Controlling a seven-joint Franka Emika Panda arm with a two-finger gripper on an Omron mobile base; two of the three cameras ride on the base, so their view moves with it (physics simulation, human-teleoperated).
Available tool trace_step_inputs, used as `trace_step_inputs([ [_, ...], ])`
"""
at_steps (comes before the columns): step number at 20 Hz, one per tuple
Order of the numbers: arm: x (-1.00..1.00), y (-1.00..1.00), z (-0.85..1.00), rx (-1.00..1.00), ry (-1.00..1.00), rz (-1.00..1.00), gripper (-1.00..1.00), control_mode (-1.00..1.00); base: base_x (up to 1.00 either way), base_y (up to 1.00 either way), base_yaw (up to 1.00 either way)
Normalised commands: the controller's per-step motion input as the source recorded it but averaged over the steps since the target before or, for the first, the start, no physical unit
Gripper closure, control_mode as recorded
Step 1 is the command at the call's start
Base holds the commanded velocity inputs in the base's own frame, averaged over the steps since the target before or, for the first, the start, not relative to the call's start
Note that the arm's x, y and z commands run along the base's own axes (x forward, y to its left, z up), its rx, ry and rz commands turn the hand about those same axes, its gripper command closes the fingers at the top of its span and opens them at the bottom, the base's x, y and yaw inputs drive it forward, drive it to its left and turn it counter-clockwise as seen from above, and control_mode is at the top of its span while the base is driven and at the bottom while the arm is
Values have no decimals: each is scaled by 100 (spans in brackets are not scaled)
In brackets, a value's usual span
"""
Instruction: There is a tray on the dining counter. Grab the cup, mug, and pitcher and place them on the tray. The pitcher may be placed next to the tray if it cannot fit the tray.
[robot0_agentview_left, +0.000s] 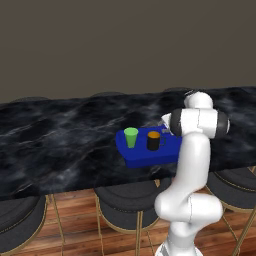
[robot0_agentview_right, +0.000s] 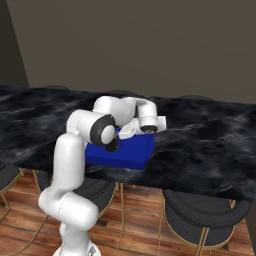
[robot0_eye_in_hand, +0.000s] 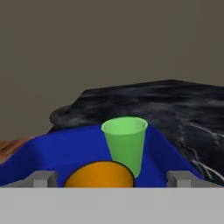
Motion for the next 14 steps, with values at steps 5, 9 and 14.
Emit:
trace_step_inputs([
  [5,-21,-3,30,-15,0,-11,-100,-100,0,0,0],
  [9,-34,-4,43,-13,2,-17,-100,-100,0,0,0],
  [14,-48,-1,51,-9,7,-24,-100,-100,0,0,0],
])
